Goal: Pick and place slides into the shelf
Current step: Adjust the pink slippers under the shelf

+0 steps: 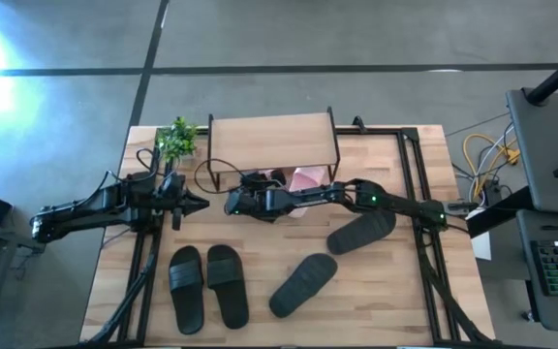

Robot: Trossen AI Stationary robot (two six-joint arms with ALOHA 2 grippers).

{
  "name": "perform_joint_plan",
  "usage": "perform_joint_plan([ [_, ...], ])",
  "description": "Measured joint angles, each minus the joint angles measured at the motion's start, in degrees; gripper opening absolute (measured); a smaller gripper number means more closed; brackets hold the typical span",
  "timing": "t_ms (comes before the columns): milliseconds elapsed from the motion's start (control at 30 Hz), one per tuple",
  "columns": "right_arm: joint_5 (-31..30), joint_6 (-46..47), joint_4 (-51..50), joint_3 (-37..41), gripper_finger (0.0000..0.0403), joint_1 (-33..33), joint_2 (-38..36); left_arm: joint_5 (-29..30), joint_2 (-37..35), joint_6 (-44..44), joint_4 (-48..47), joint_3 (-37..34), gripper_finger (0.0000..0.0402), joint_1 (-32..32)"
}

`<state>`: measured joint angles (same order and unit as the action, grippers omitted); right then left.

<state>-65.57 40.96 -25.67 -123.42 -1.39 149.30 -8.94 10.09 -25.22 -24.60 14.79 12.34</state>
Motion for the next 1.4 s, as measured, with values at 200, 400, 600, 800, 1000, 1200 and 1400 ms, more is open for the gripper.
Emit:
perform_joint_plan([
  [200,-1.1,6.0,-3.1,1.5,0.0013,-0.9,-0.2,-1.1,0.0,0.0,0.0,0.0,0.0022,0.0],
  [400,-3.9,12.7,-8.0,4.3,0.0013,-2.8,-0.2,-1.7,0.0,0.0,0.0,0.0,0.0022,0.0],
  [600,1.3,15.4,-7.4,8.2,0.0013,-4.8,-0.4,-1.7,0.0,0.0,0.0,0.0,0.0022,0.0],
  [800,5.4,10.4,-7.8,9.0,0.0013,-4.2,-0.7,-1.8,0.0,0.1,0.1,0.0,0.0022,0.0],
  [1000,8.3,10.3,-13.2,9.0,0.0013,0.0,-2.7,-1.8,0.0,0.1,0.1,0.0,0.0022,0.0],
  [1200,11.0,22.4,-31.3,5.9,0.0013,5.8,-4.8,-1.7,0.0,0.1,0.1,0.0,0.0022,0.0],
  [1400,5.1,31.2,-41.1,4.6,0.0013,9.0,-7.4,-1.7,0.0,0.2,0.1,0.0,0.0022,0.0],
])
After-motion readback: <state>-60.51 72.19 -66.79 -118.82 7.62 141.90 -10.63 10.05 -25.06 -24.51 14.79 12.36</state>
